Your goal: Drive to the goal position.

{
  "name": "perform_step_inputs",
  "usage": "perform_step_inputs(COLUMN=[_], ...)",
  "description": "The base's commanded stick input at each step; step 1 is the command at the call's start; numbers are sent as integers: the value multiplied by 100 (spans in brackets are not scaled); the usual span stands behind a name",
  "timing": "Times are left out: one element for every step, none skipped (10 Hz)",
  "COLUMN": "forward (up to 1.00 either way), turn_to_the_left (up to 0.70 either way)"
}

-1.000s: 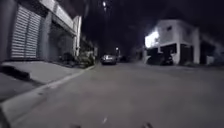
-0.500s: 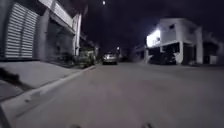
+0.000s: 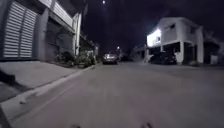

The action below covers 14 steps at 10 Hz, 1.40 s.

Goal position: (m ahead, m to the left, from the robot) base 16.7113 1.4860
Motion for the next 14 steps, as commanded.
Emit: perform_step_inputs(forward=[70, 70, 70, 73, 85, 85, 85, 85, 85, 85, 85, 85, 85, 85], turn_to_the_left=[0, 0, 0, -16, -34, -34, -34, -34, -34, -31, 0, 0, 0, 0])
